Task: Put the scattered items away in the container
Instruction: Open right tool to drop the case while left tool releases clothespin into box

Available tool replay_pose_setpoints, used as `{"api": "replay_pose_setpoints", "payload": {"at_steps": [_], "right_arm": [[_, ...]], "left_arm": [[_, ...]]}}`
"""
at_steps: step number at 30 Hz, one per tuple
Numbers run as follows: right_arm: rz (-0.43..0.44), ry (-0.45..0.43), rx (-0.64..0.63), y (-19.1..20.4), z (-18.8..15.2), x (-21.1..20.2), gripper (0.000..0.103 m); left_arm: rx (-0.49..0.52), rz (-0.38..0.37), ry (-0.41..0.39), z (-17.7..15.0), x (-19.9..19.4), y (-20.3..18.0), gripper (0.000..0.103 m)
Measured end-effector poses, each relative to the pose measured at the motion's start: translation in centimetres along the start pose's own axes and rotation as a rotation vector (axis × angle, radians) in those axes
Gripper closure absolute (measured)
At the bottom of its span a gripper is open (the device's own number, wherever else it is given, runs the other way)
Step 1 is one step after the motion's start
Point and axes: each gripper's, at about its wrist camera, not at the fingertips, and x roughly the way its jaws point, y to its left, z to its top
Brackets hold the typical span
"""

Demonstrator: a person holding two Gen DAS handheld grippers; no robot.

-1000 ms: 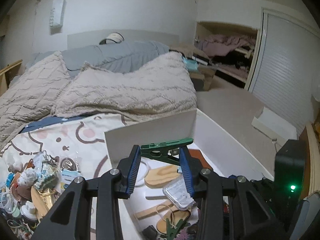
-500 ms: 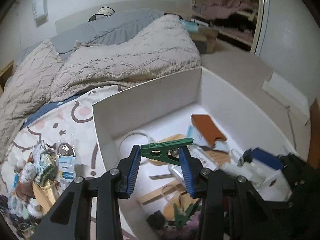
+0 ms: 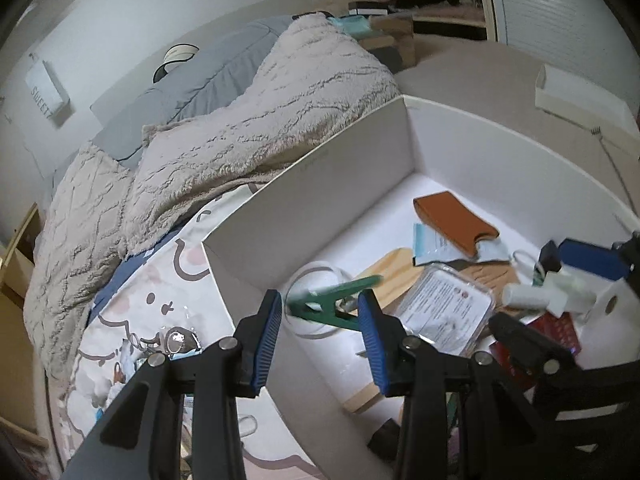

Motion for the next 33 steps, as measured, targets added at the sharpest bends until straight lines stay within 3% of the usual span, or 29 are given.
{"api": "replay_pose_setpoints", "payload": {"at_steps": [4, 24, 33], "right_arm": [[-0.008, 0.003, 0.002, 0.0, 0.0, 0.1, 0.027], [0.002, -0.012, 0.000, 0.2, -0.3, -0.2, 0.027], [-0.086, -0.073, 0.010, 0.0, -0.4, -1.6, 0.024]], "left_arm": [[-0.019, 0.024, -0.002, -0.3, 0.2, 0.3, 0.040], [-0.102, -0.033, -0.007, -1.5, -0.8, 1.2, 0.040], [-0.163, -0.050, -0.043, -2.5, -2.2, 2.3, 0.039]]}}
